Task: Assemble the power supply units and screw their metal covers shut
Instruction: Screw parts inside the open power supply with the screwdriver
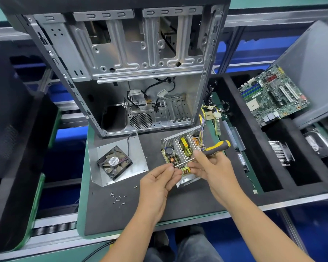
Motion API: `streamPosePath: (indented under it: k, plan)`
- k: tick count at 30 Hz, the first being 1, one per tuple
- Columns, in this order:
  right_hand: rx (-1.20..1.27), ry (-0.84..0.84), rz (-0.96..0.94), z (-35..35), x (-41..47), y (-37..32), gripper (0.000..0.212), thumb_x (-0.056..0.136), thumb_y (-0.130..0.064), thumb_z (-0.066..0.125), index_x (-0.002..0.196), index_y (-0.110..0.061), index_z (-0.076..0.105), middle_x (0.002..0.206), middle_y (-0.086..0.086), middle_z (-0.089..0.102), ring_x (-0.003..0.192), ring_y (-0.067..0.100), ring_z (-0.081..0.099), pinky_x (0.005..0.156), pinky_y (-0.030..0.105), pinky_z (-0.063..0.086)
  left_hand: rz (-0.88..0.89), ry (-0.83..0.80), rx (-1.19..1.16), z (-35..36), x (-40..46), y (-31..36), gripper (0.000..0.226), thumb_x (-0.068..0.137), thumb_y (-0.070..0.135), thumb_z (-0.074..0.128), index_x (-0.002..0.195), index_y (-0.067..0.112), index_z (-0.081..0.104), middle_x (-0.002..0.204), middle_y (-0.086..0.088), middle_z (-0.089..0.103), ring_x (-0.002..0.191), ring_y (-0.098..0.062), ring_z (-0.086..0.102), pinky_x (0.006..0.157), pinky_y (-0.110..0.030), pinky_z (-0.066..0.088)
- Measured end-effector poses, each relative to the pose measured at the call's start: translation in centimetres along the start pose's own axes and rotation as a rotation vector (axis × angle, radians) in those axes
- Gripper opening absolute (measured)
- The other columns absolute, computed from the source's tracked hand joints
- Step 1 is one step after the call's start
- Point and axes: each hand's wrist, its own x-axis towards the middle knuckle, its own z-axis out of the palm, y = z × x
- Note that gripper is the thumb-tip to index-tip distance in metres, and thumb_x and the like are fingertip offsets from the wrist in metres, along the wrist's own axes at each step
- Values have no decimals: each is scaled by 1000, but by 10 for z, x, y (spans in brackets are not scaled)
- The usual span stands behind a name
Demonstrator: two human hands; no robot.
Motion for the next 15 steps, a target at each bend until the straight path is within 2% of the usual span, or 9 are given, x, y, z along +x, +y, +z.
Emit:
streamPosePath:
  k: [7, 11, 13, 15]
  plan:
    - [97, 14, 71, -9, -1, -4, 34, 93, -22, 69, 107, 5, 56, 90, 18, 75, 88, 31, 75, 72, 32, 62, 29, -80, 64, 16, -1, -1, 24, 72, 15, 78, 94, 5, 77, 95, -25, 74, 91, -30, 74, 76, -25, 58]
    - [163, 28, 95, -16, 7, -1, 32, 92, -20, 70, 107, 5, 56, 90, 19, 75, 90, 33, 74, 71, 31, 60, 24, -144, 152, 23, 0, 0, 34, 66, 23, 84, 98, 11, 78, 98, -23, 74, 92, -30, 74, 79, -27, 58]
    - [177, 44, 88, -23, 13, -2, 31, 92, -20, 70, 106, 4, 56, 94, 22, 74, 91, 33, 74, 71, 30, 60, 42, -125, 233, 25, 2, 0, 37, 66, 27, 85, 100, 15, 78, 98, -19, 75, 90, -29, 74, 79, -27, 58]
    - [187, 86, 54, -34, 21, -5, 27, 93, -20, 69, 103, 2, 56, 91, 21, 74, 91, 33, 74, 71, 30, 60, 106, -83, 382, 24, 4, -1, 34, 66, 33, 85, 98, 23, 78, 91, -7, 77, 82, -23, 73, 76, -25, 57]
